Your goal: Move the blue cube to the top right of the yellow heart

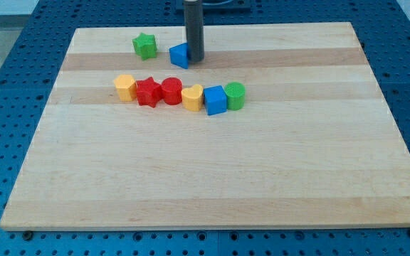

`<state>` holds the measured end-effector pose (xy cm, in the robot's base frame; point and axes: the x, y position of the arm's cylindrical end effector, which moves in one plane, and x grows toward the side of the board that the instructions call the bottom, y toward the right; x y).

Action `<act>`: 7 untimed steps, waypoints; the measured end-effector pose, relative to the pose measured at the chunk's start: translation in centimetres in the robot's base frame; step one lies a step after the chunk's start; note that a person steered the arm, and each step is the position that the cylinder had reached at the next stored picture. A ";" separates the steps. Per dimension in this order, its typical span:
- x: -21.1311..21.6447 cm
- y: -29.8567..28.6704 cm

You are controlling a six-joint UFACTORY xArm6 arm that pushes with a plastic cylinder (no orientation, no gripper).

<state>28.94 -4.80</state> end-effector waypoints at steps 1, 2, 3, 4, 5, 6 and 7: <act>0.0 -3.2; -0.2 -5.5; -0.3 -6.2; -0.1 -1.5; 0.8 8.0; 5.4 16.7; 12.4 17.3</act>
<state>41.32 12.47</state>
